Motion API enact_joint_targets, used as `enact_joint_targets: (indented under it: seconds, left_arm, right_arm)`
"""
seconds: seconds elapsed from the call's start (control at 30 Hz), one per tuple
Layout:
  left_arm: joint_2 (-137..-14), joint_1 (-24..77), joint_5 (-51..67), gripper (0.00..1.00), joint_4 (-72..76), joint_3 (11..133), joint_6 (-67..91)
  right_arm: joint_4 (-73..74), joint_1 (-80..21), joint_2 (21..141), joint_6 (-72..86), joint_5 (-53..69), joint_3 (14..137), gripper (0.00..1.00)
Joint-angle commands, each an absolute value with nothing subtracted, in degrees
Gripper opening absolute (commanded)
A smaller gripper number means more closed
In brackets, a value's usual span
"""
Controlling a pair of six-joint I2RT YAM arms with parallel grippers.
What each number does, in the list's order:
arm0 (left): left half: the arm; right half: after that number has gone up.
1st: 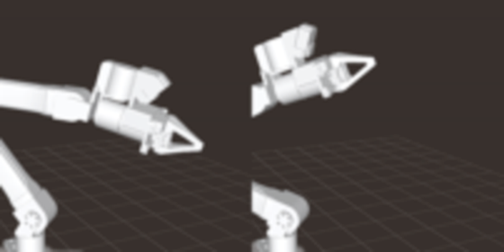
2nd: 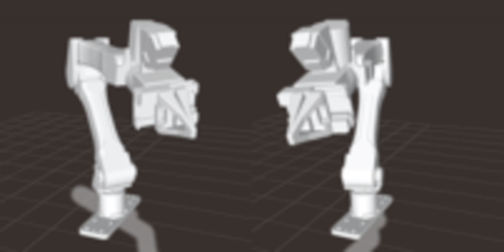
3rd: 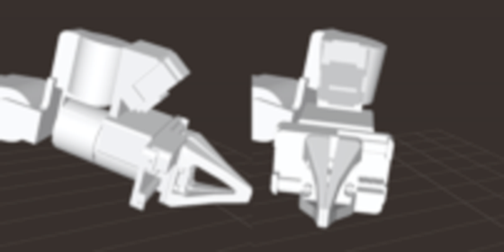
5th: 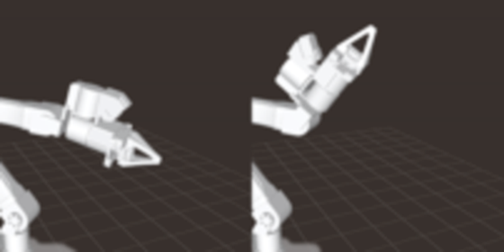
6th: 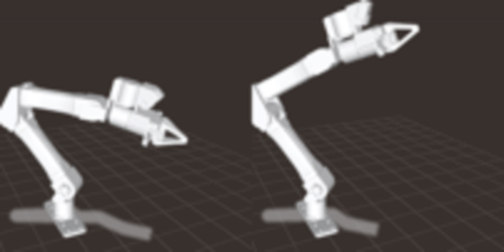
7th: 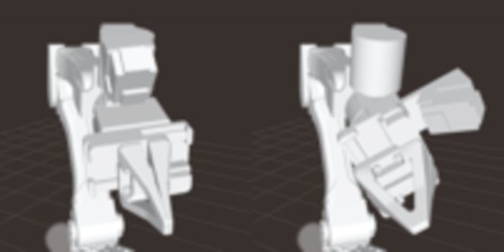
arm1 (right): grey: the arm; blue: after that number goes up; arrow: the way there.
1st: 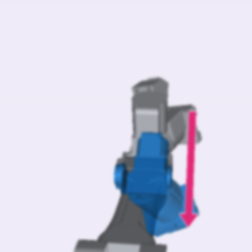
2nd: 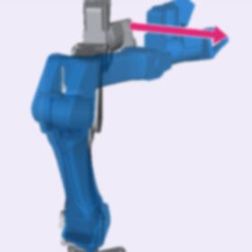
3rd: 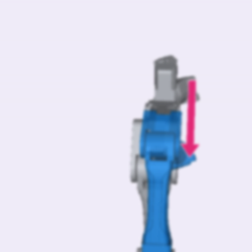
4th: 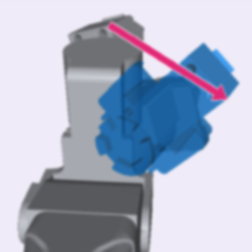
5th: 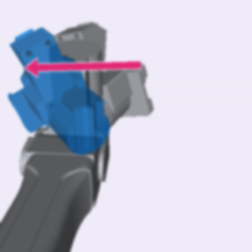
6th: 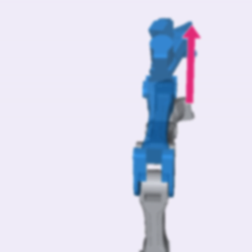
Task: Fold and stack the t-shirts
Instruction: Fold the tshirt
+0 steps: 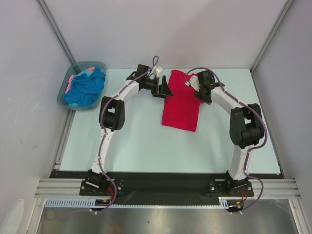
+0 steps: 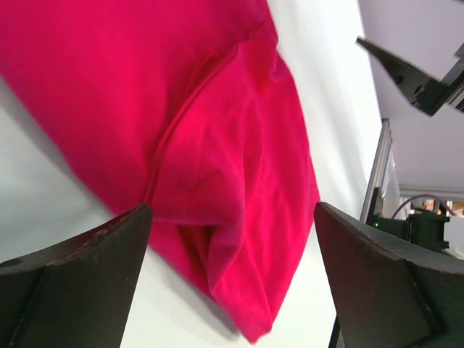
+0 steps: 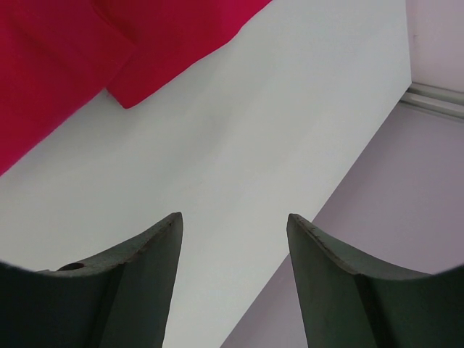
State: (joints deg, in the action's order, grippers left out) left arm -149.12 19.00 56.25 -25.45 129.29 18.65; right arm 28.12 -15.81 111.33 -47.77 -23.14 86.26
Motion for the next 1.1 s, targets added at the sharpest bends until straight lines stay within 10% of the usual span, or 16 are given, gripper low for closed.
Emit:
enact_joint_targets:
  seconds: [0.0, 1.07]
  left_arm:
    - [-143.4, 18.9, 54.6, 1.00, -35.0, 132.1, 11.6]
    - [-147.5, 22.1, 55.2, 1.00, -36.9, 134.5, 10.6]
  right_arm:
    - [25.8, -16.6, 110.1, -48.7, -24.0, 86.9, 0.65]
    - [24.4, -18.4, 109.9, -49.4, -24.2, 87.0, 0.63]
